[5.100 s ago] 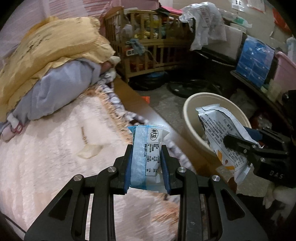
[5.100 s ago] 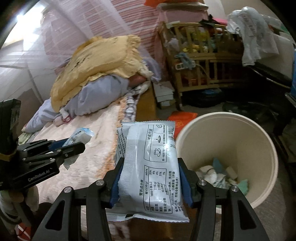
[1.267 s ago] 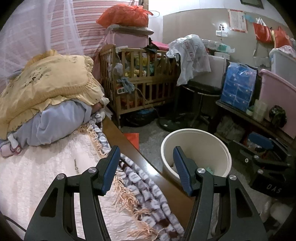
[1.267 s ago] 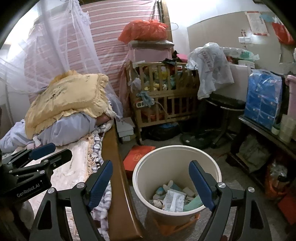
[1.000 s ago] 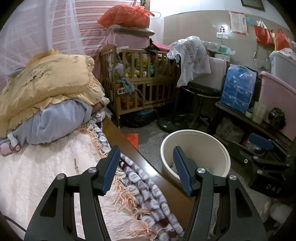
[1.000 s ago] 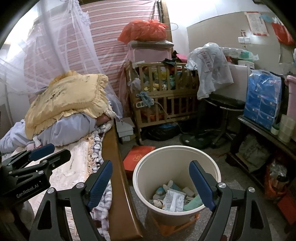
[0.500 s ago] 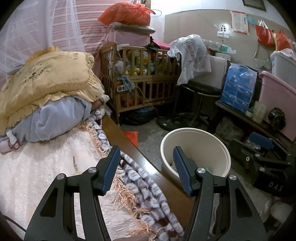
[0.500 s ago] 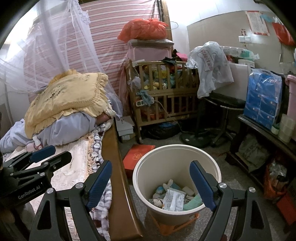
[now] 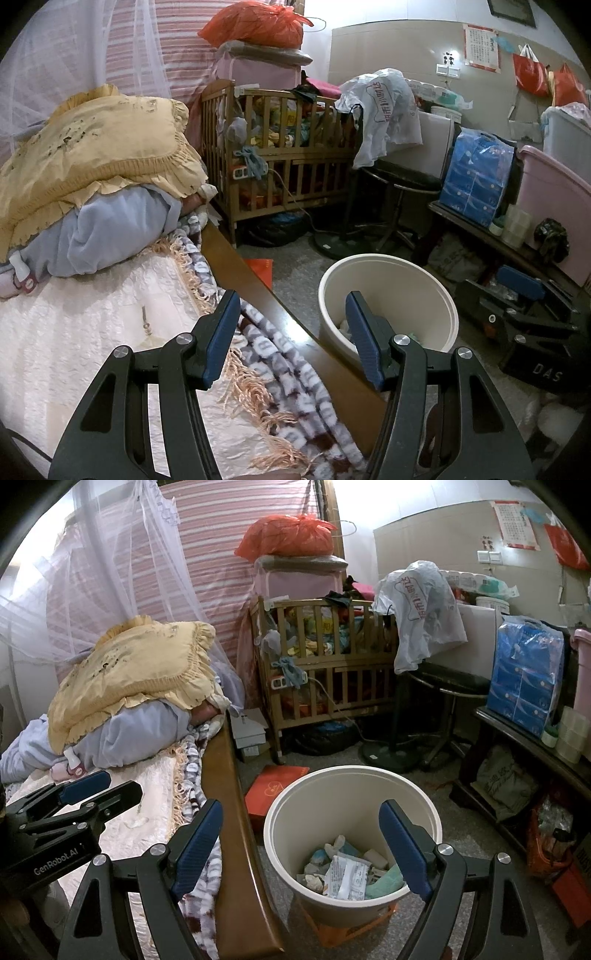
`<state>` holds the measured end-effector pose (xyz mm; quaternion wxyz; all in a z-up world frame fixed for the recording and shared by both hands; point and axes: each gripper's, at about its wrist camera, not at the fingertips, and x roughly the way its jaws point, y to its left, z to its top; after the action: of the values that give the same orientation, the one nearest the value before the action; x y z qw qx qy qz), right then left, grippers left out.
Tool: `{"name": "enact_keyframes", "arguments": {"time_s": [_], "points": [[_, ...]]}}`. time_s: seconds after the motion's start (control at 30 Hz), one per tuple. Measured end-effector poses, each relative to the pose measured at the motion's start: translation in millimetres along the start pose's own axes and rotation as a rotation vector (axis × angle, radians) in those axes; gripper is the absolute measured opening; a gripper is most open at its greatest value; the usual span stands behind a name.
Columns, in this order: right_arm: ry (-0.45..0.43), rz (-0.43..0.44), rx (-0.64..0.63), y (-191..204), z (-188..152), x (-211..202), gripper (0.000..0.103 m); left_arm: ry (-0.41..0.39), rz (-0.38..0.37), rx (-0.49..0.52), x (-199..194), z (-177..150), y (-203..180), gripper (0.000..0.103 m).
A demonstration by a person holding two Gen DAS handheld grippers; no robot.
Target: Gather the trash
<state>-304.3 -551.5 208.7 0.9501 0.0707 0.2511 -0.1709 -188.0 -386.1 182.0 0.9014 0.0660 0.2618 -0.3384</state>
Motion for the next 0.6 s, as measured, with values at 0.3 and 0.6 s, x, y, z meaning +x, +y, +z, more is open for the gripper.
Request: {"name": "enact_keyframes", "arguments": {"time_s": [0.3, 0.6], "points": [[0.002, 0.002, 0.000, -0.2, -0.2, -0.2, 0.085, 0.001, 0.000, -0.001, 0.1, 0.2, 0.8, 0.058], [0.002, 0.002, 0.001, 0.0, 0.6, -0.2, 0.085, 0.000, 0.000, -0.001, 0.9, -0.3, 0.8, 0.058]]}}
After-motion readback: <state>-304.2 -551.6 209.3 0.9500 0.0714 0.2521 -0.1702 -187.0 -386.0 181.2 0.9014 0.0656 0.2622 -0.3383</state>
